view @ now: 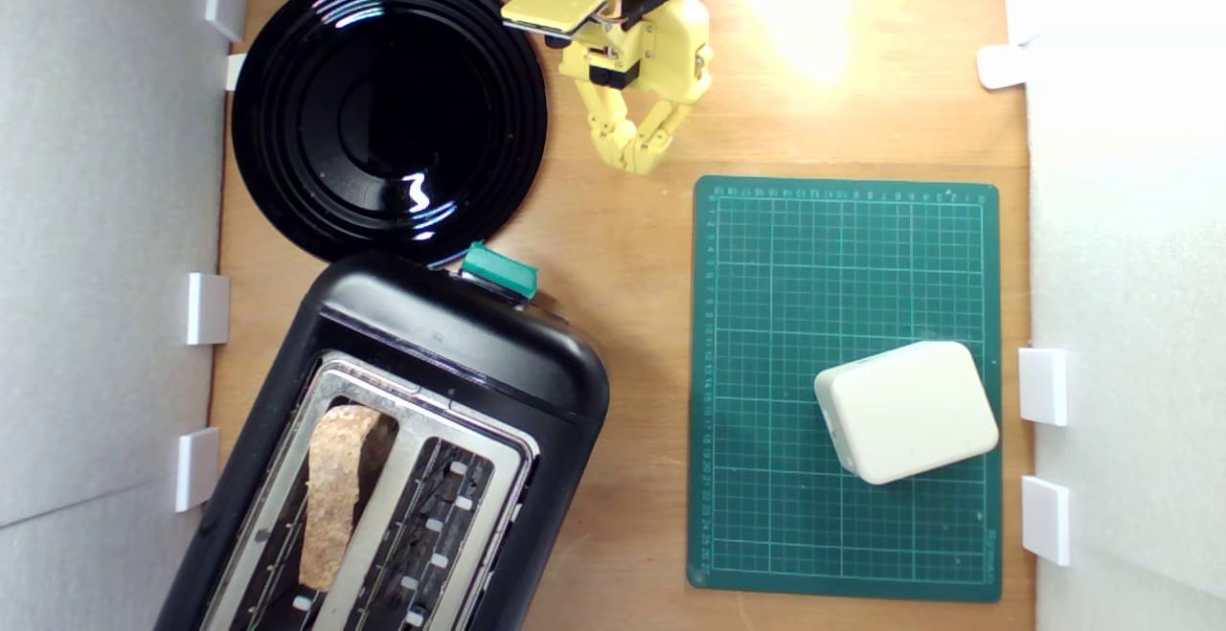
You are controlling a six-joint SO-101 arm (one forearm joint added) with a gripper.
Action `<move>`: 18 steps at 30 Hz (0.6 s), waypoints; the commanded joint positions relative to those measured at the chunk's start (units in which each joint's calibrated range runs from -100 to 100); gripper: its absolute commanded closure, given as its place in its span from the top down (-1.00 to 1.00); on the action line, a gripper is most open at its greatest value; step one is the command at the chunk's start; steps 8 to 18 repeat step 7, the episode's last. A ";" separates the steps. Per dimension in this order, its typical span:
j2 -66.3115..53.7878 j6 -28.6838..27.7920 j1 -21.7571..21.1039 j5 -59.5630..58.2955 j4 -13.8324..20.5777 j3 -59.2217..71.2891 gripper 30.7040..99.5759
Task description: Pick bread and place in toaster
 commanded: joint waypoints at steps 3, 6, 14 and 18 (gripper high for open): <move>-0.10 -0.20 0.20 -0.02 -0.12 0.05 -1.00; -0.10 -0.20 0.20 -0.02 -0.12 0.05 -1.00; -0.10 -0.20 0.20 -0.02 -0.12 0.05 -1.00; -0.10 -0.20 0.20 -0.02 -0.12 0.05 -1.00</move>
